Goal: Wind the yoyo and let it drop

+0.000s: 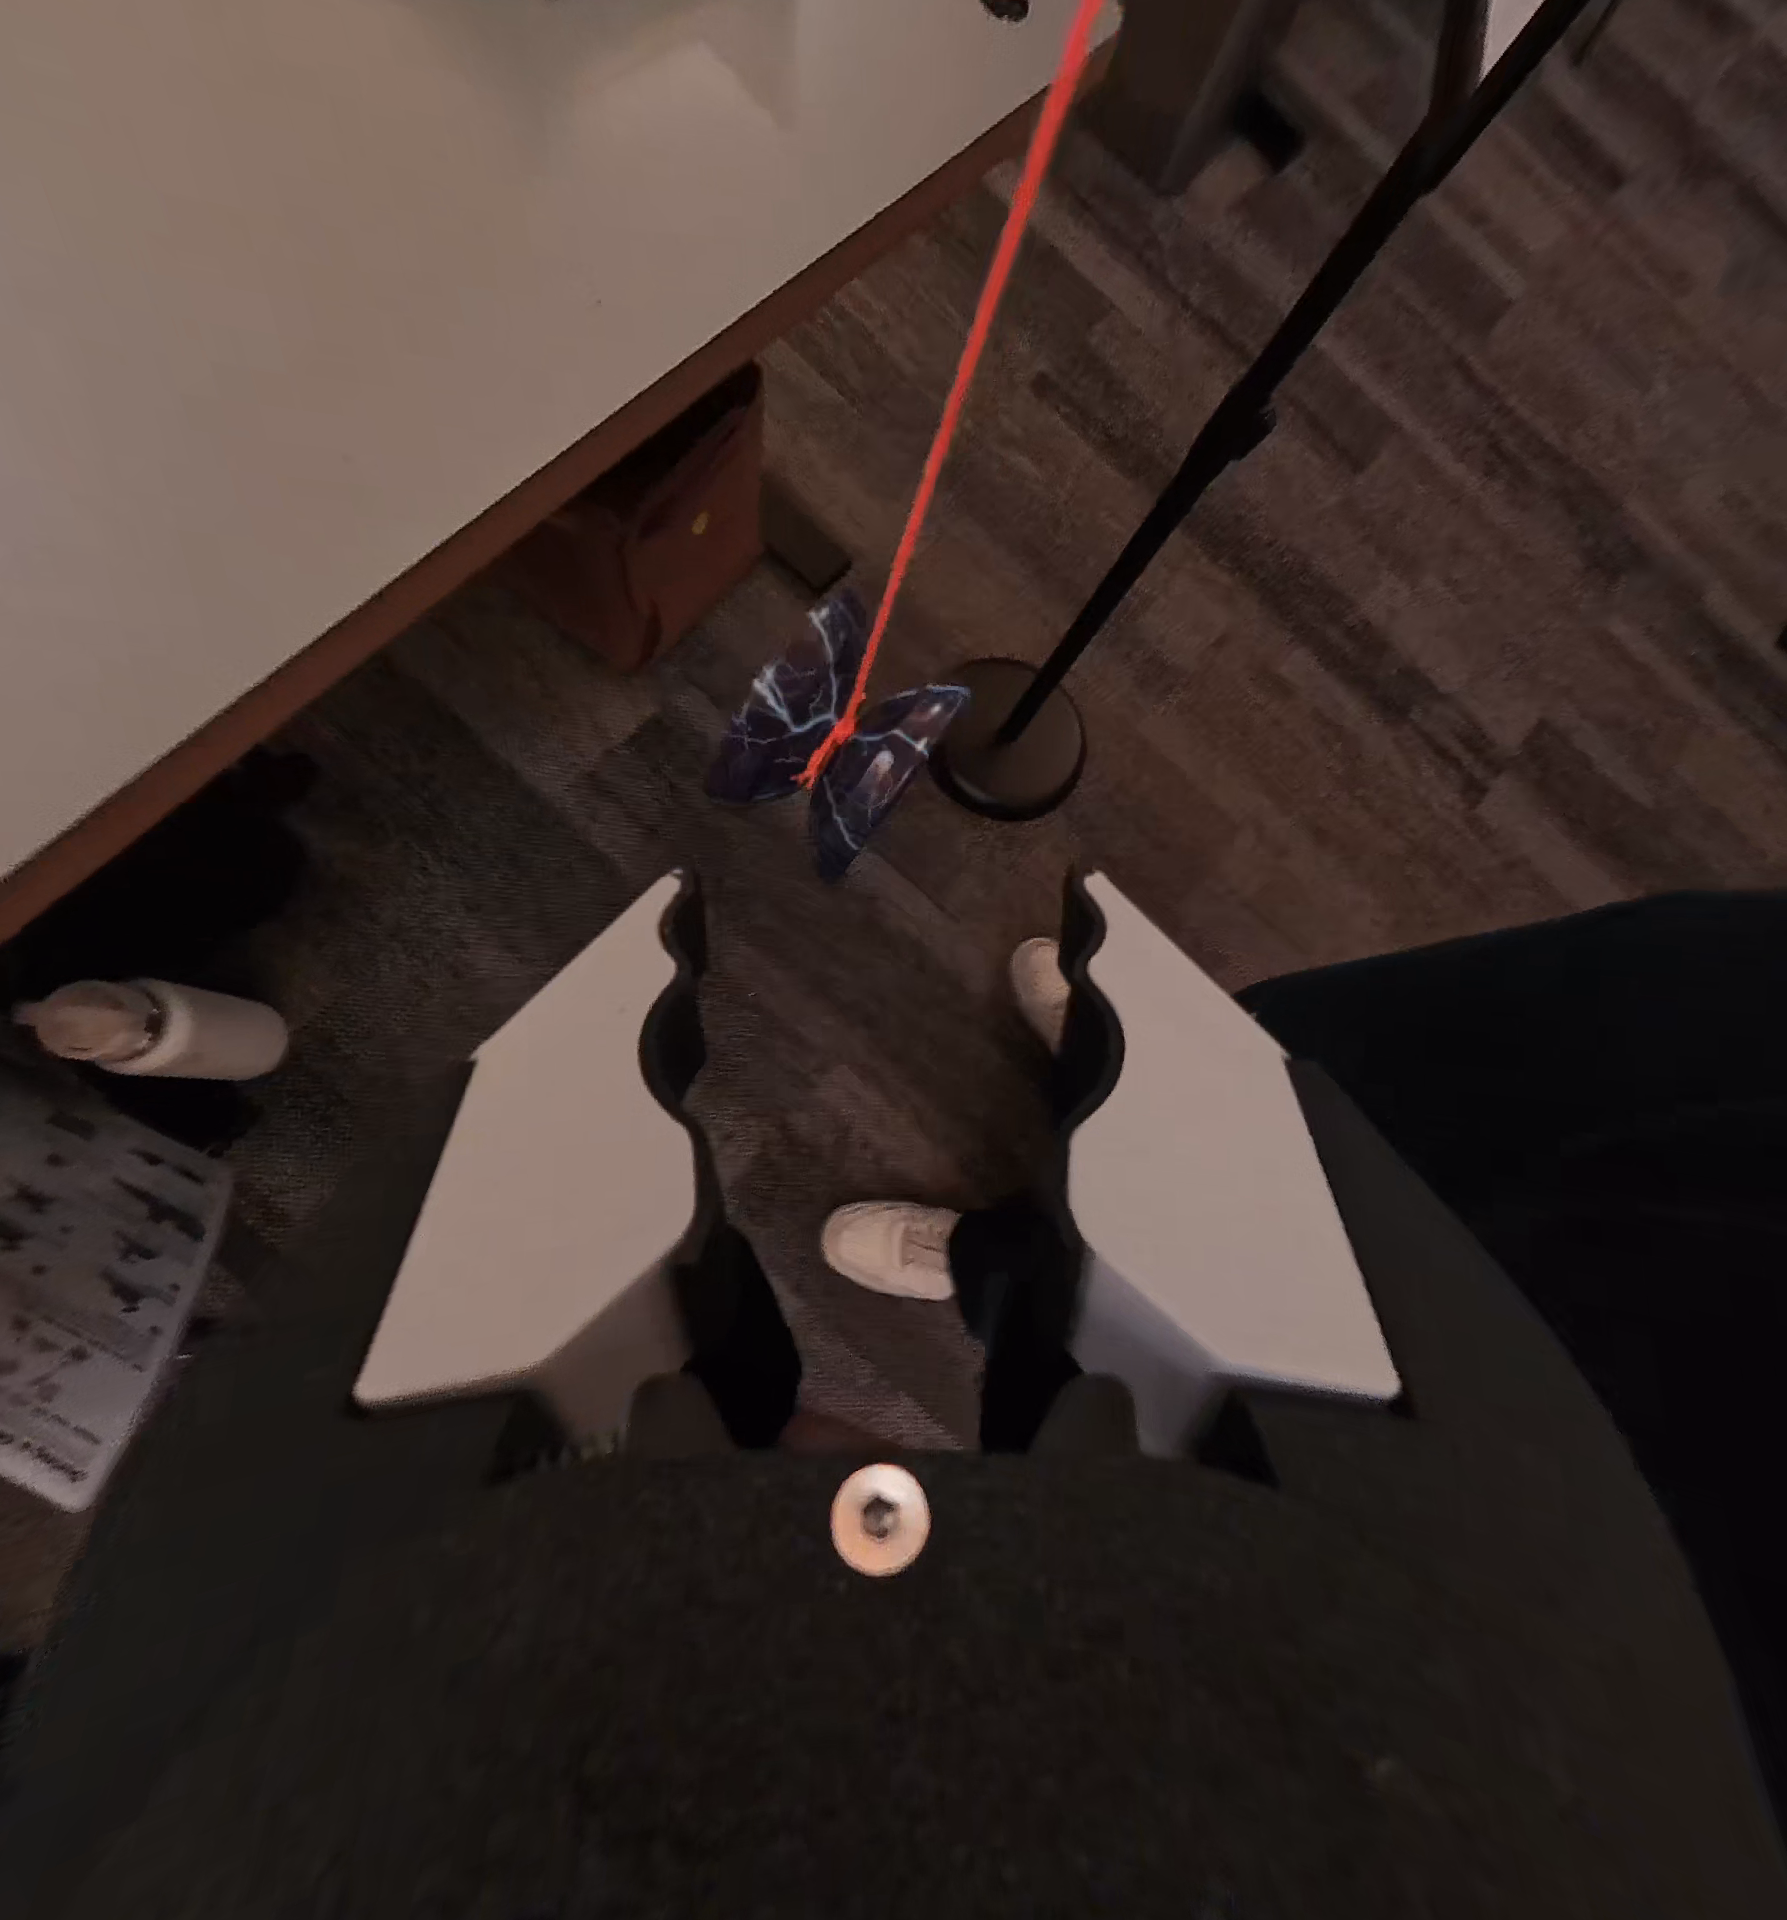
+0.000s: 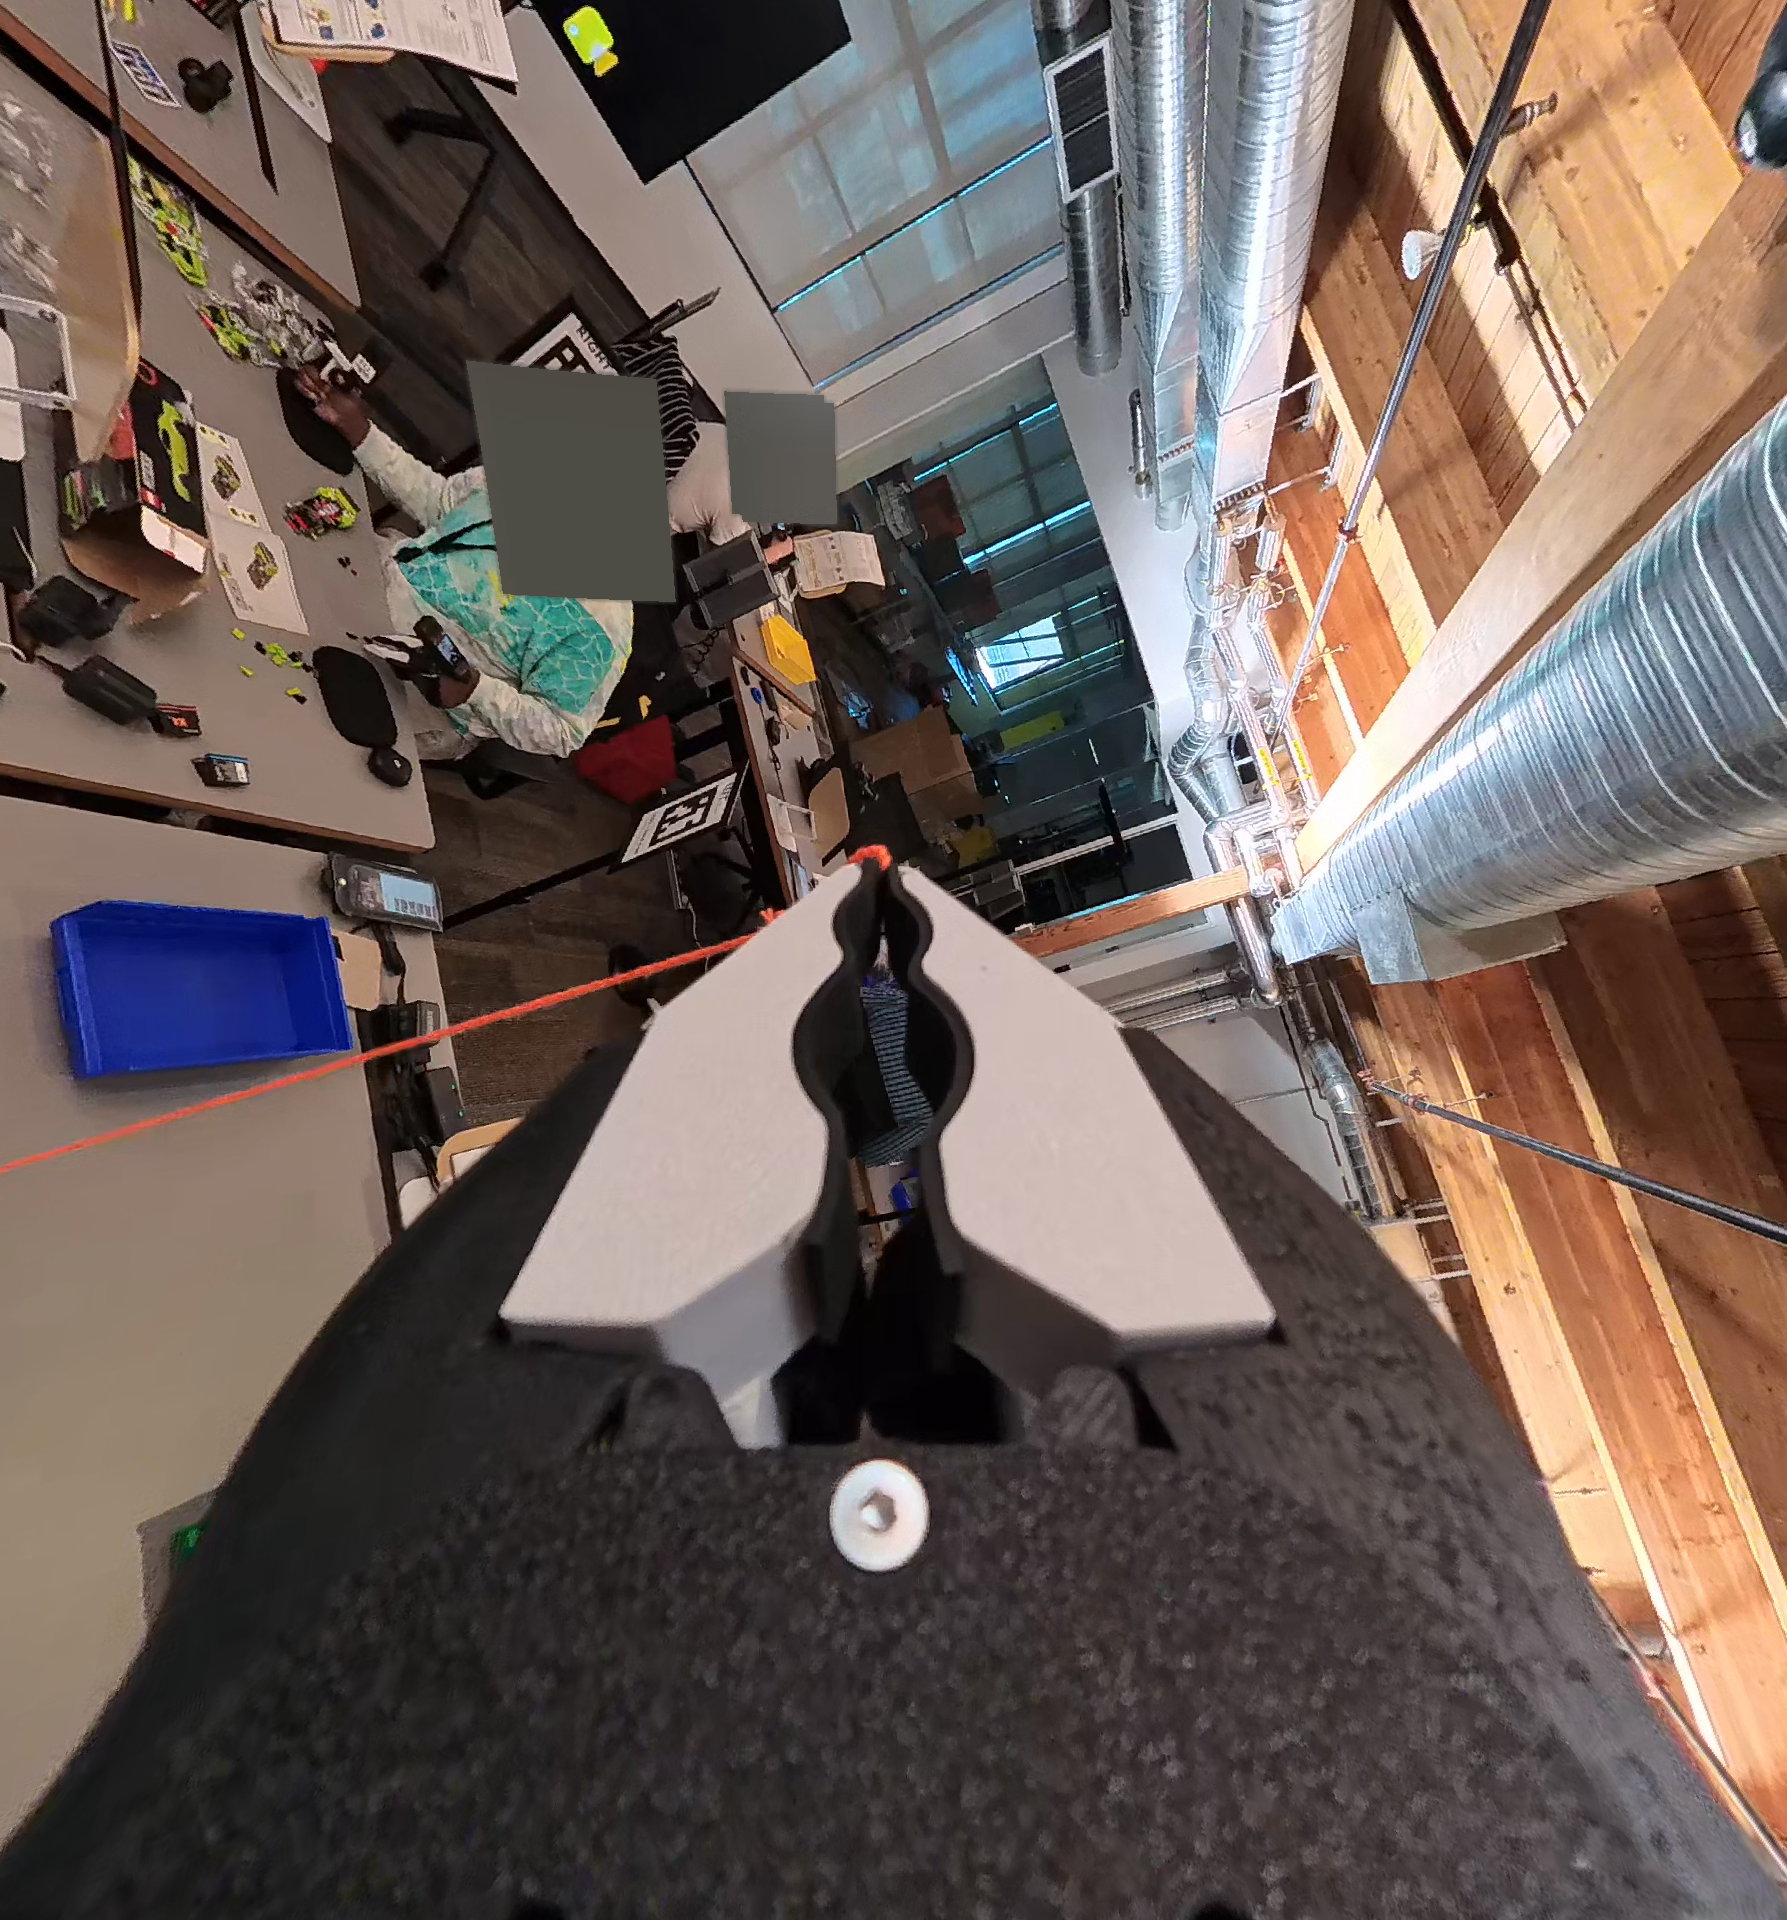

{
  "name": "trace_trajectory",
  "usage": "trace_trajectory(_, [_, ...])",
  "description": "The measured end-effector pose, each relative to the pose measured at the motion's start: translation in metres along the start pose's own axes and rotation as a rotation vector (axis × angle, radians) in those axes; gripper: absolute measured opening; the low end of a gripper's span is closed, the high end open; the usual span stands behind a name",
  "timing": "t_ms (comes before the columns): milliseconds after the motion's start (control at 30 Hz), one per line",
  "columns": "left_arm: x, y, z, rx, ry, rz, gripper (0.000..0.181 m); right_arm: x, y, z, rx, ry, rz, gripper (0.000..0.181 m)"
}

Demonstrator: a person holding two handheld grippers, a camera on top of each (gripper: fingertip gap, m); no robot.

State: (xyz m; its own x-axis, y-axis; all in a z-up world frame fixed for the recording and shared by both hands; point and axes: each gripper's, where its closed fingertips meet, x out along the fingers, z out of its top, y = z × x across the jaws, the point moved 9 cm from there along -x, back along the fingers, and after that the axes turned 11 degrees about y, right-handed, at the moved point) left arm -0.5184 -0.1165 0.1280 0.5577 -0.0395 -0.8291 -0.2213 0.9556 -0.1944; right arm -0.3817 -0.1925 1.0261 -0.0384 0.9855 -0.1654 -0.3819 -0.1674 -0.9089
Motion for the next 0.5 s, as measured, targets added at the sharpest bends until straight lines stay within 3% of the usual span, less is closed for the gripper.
trace_trajectory(33, [0.003, 0.002, -0.001, 0.028, 0.012, 0.019, 0.069, -0.001, -0.001, 0.002, -0.005, 0.002, -0.003, 0.000])
trace_trajectory(100, [0.007, 0.009, -0.002, 0.065, 0.044, 0.065, 0.071, -0.002, -0.003, 0.005, -0.012, 0.006, -0.006, 0.000])
trace_trajectory(233, [0.012, 0.018, 0.000, 0.078, 0.060, 0.053, 0.058, -0.005, -0.005, 0.008, -0.020, 0.020, -0.014, 0.000])
trace_trajectory(433, [0.027, 0.001, 0.011, 0.129, 0.017, 0.028, 0.043, -0.008, -0.006, 0.008, -0.023, 0.032, -0.017, 0.000])
trace_trajectory(500, [0.035, -0.001, 0.015, 0.125, 0.011, 0.044, 0.011, -0.009, -0.008, 0.007, -0.022, 0.035, -0.020, 0.000])
